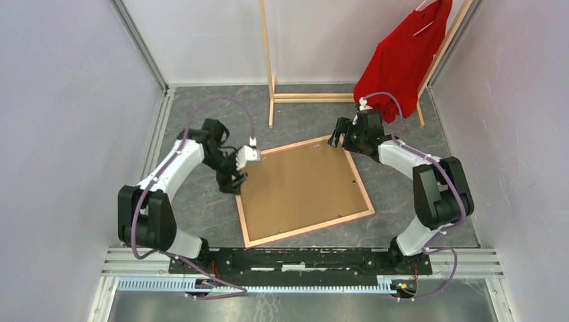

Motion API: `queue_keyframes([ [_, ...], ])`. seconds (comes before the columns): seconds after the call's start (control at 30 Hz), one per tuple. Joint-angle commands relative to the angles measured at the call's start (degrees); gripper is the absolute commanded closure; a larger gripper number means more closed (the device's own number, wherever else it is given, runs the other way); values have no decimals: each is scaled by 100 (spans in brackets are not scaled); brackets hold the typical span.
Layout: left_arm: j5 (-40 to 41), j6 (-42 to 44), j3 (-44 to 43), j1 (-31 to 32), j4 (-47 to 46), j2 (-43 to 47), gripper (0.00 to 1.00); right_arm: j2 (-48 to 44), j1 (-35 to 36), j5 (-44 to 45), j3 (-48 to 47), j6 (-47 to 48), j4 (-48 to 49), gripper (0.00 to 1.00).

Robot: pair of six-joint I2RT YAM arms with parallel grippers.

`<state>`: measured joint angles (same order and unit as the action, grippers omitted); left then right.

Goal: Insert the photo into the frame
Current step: Adjust the photo frame at the center of the board, then install the photo frame at the center of the board.

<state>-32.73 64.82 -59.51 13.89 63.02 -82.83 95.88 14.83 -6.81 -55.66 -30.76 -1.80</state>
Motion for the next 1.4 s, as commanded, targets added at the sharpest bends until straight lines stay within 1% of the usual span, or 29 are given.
queue_keyframes([
  [0.0,-380,-207,-862,-614,-537,-523,26,-397,45,437,-189,295,-308,13],
  [0.07,-183,-988,-1037,-772,-1353,-936,36,-559,71,494,-36,261,-191,15],
  [0.17,-15,-1838,-1393,-866,-2011,-1669,44,-821,183,615,120,194,-107,18],
  [0.23,-54,-2158,-1716,-902,-2131,-2145,47,-1035,353,571,375,52,209,22],
  [0.3,-216,-2323,-2073,-933,-2136,-2499,50,-1226,636,486,636,-161,756,32],
  [0.37,-568,-2296,-2267,-974,-2033,-2704,51,-1267,1042,534,778,-282,1155,45],
  [0.47,-895,-2216,-2308,-1010,-2032,-2765,55,-957,1654,453,728,-511,1568,62],
  [0.53,-906,-2210,-2323,-1011,-2074,-2798,59,-594,1930,356,573,-647,1759,71],
  [0.63,-914,-2157,-2309,-1019,-2074,-2880,64,-1,2278,252,267,-791,2016,79],
  [0.8,-1023,-1927,-2160,-1019,-2006,-2924,67,864,2674,60,-334,-1019,2295,83],
  [0.9,-997,-1850,-2132,-1025,-2005,-2981,69,1260,2815,7,-673,-1097,2329,83],
  [0.93,-976,-1845,-2139,-1028,-2011,-3011,71,1358,2853,-22,-786,-1114,2331,84],
  [0.97,-958,-1845,-2142,-1036,-2004,-3038,75,1482,2877,-39,-873,-1137,2329,83],
  [1.03,-955,-1797,-2154,-1039,-1969,-3099,79,1650,2915,-48,-1051,-1156,2320,83],
  [1.37,-903,-1748,-2176,-1071,-1987,-3204,82,2189,2927,-101,-1464,-1323,2200,84],
])
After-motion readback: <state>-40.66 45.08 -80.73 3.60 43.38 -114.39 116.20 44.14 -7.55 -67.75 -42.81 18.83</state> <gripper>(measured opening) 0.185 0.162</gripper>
